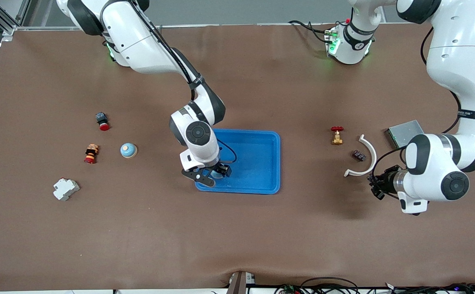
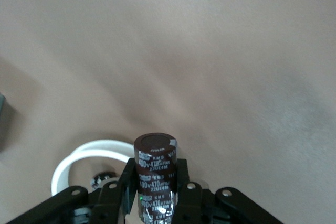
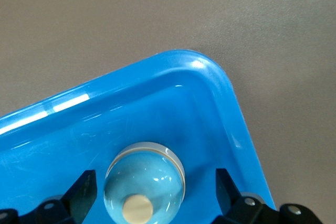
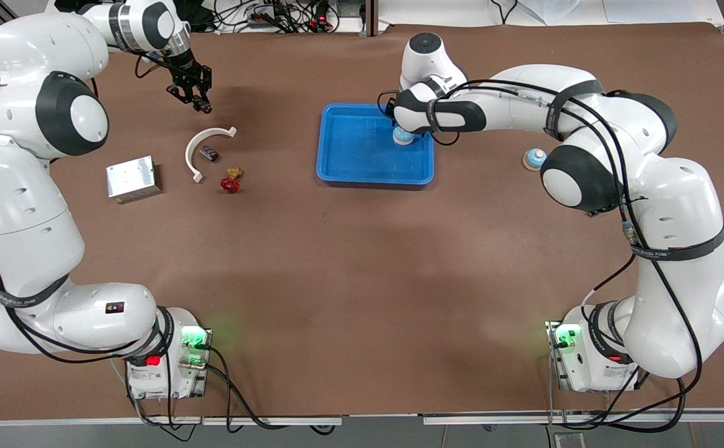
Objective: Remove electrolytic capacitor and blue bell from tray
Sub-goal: 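Grasp the bell with the right gripper while the left gripper moves the capacitor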
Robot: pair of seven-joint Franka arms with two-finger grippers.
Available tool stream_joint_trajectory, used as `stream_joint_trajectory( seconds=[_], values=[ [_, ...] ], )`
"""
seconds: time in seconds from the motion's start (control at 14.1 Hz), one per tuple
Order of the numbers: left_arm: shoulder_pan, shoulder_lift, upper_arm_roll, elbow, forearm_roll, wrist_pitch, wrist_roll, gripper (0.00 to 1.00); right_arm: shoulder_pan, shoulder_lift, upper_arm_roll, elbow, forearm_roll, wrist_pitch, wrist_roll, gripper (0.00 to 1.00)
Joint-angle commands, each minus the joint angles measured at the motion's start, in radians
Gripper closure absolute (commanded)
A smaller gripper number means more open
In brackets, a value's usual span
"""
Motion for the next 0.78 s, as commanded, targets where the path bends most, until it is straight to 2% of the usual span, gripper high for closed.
stream_joint_trajectory(
  seconds=[0.0,0.21,0.28,0.5,0.57,0.71],
  values=[
    [0.021,-0.012,-0.007,-0.004,0.019,-0.006,0.042,1.0,0.014,0.026,-0.012,0.042,-0.021,-0.01,0.032,0.0],
    [0.043,-0.015,-0.007,-0.023,0.021,-0.012,0.074,1.0,0.014,0.038,-0.01,0.055,-0.02,-0.01,0.036,0.0],
    [0.049,-0.014,-0.007,-0.032,0.021,-0.011,0.077,1.0,0.014,0.04,-0.01,0.057,-0.021,-0.01,0.044,0.08],
    [0.052,-0.038,-0.005,-0.073,0.024,0.0,0.083,1.0,0.014,0.046,-0.01,0.061,-0.021,-0.011,0.047,0.43],
    [0.052,-0.035,-0.005,-0.073,0.025,0.002,0.088,1.0,0.014,0.046,-0.01,0.063,-0.021,-0.011,0.047,0.59],
    [0.061,-0.032,-0.005,-0.073,0.025,0.008,0.099,1.0,0.014,0.046,-0.009,0.068,-0.018,-0.018,0.048,1.0]
  ],
)
